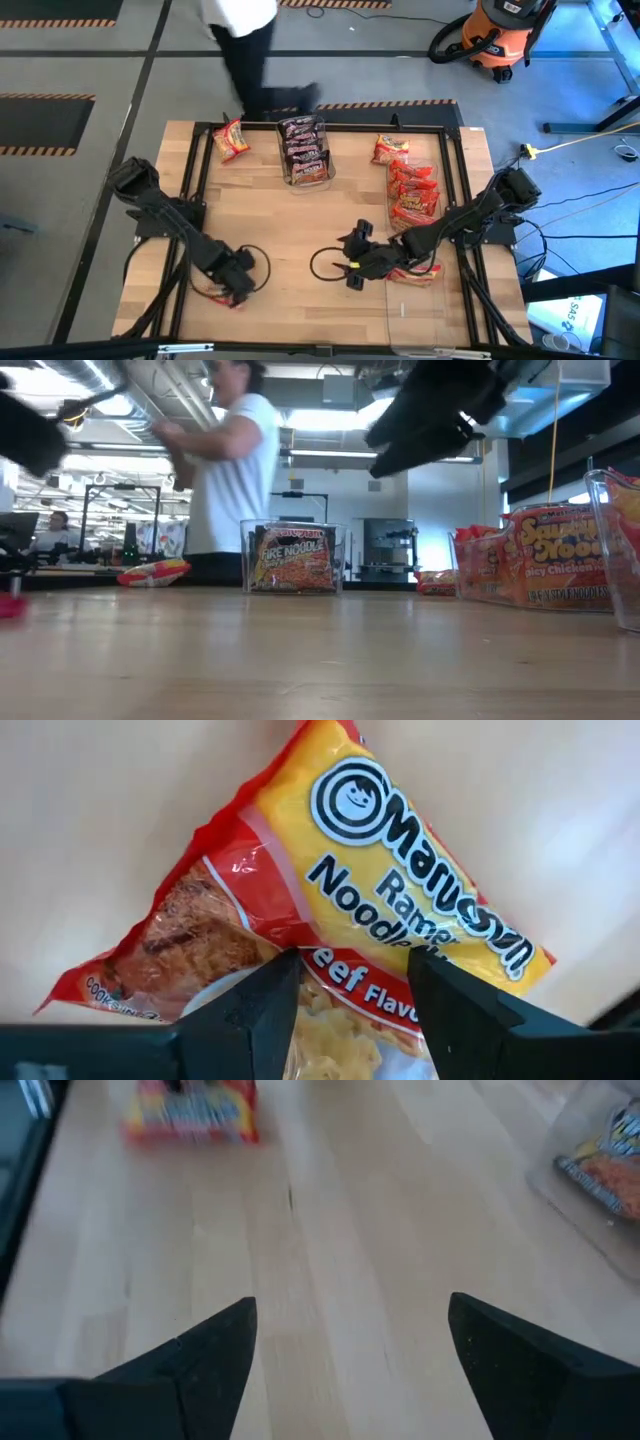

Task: Sort Maruchan noodles
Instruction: Put the red noodle pack into the bottom transparent bin

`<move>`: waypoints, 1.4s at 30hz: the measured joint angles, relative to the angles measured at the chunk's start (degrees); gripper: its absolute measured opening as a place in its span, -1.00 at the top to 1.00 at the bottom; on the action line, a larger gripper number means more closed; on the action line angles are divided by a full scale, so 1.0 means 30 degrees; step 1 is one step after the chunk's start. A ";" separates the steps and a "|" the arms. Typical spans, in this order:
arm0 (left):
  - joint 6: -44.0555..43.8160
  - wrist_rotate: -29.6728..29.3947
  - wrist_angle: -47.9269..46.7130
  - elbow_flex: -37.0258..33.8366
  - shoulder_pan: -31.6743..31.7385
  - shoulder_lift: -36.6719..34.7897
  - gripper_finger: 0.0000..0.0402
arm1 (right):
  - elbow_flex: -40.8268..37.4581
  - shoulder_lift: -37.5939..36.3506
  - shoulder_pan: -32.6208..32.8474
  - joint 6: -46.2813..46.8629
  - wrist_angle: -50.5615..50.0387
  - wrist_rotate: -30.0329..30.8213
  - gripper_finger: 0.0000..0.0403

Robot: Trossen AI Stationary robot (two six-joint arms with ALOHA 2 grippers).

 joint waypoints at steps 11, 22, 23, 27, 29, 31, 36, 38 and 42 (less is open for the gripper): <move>0.2348 -0.6498 0.3676 0.1085 0.3578 -0.0426 0.08 | 0.0007 0.0000 -0.0702 0.2964 0.2126 -0.1318 -0.53; 0.5967 -0.9416 0.0786 0.1802 0.1521 -0.0529 0.08 | 0.0029 0.3890 -0.2369 0.6727 0.6980 -0.5099 -0.53; 0.5879 -0.9431 0.1002 0.1296 0.1346 -0.0383 0.08 | 0.0151 0.4419 -0.2549 0.7001 0.7716 -0.5440 -0.53; 0.4820 -0.9367 0.3545 -0.0694 0.0806 -0.0090 0.08 | 0.1204 0.6245 -0.3222 0.7918 0.8239 -0.6665 -0.53; 0.4641 -0.9411 0.4869 -0.1341 0.0643 -0.0026 0.08 | 0.1690 0.6995 -0.3493 0.8131 0.8117 -0.7409 -0.53; 0.4542 -0.9587 0.6615 -0.1764 0.0549 0.0140 0.08 | 0.2202 0.7614 -0.3679 0.8449 0.8191 -0.8095 -0.53; 0.4660 -0.9901 0.9590 -0.2149 0.0637 0.0906 0.08 | 0.3006 0.8566 -0.4039 0.8926 0.7563 -0.8937 -0.53; 0.4661 -1.0041 0.9955 -0.2149 0.0658 0.1230 0.08 | 0.3126 0.8731 -0.4051 0.9113 0.7708 -0.9102 -0.53; 0.4492 -1.0315 1.0819 -0.2112 0.0709 0.1947 0.08 | 0.3139 0.8743 -0.4007 0.9333 0.7513 -0.9143 -0.53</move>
